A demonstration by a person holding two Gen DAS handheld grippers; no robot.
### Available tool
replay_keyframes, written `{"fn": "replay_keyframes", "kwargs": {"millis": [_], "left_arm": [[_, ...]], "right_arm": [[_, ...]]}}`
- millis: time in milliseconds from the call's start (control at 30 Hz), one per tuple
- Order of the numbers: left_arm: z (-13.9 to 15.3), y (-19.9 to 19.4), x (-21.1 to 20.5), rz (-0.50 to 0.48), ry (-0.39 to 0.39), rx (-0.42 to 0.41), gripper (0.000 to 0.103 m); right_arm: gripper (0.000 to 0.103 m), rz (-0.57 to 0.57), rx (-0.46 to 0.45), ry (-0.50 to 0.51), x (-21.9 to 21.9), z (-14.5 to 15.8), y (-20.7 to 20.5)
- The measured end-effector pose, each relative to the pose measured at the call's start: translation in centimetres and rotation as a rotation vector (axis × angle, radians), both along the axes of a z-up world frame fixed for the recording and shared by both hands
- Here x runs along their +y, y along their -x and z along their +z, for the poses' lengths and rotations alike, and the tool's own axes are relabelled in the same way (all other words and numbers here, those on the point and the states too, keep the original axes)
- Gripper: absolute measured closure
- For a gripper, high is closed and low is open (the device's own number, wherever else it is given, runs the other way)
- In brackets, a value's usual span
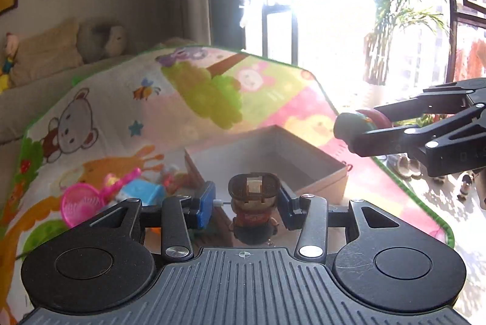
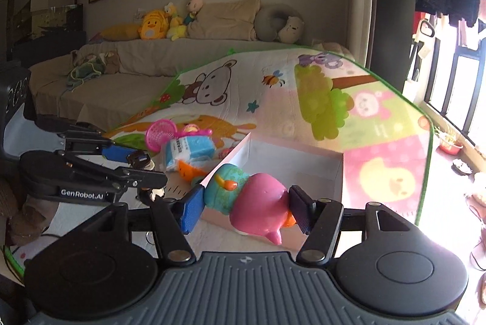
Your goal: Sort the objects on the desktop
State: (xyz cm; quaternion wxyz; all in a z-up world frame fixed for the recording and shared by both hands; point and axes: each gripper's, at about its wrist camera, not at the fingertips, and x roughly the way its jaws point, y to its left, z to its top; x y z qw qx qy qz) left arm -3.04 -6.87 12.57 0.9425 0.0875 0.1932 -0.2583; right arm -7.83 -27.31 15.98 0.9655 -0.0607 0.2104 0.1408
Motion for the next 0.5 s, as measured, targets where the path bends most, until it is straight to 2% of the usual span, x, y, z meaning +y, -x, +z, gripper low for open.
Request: {"fn": "replay_keyframes", "kwargs": {"millis": [67,133,167,233,300,367,500], "left_arm": [[1.0,-2.4,-1.8,0.019,0.034,-0.044,0.054],[1.1,-4.7,-2.8,0.014,0.046,-0.027,0.041],[0.9,-5.4,-2.8,0.028,0.049,-0.018,0.038],[0.0,-5.6,-1.7,0.051,0.056,-0.001,0.023],[-1.5,-5.2,0.2,0.090,0.053,0.010,0.015],[-3.4,-5.0,2.1,0.142,0.017,0.027,0.013],[-7.4,-5.4,5.2,0.274,-0.067,0.111,0.009]], "right_arm": [[0.041,-0.037,-0.014,-0.036,-0.8,1.2,-3.1],[0.033,-0.072,-0.002,-0.072,-1.5,1.6,-6.1],[0.029,-0.100,-0.002,-0.079,-1.8,1.5,-7.1],[0.029,-0.122,0.014,-0.087,-2.3,0.8,-8.3],[0.029,-0.124,0.039,-0.090,-2.5,-0.3,-8.7],[0.029,-0.121,0.063,-0.064,-2.0,-1.4,-8.9],[0.029,-0.055,0.108,-0.014,1.1,-3.1,-9.9]]}}
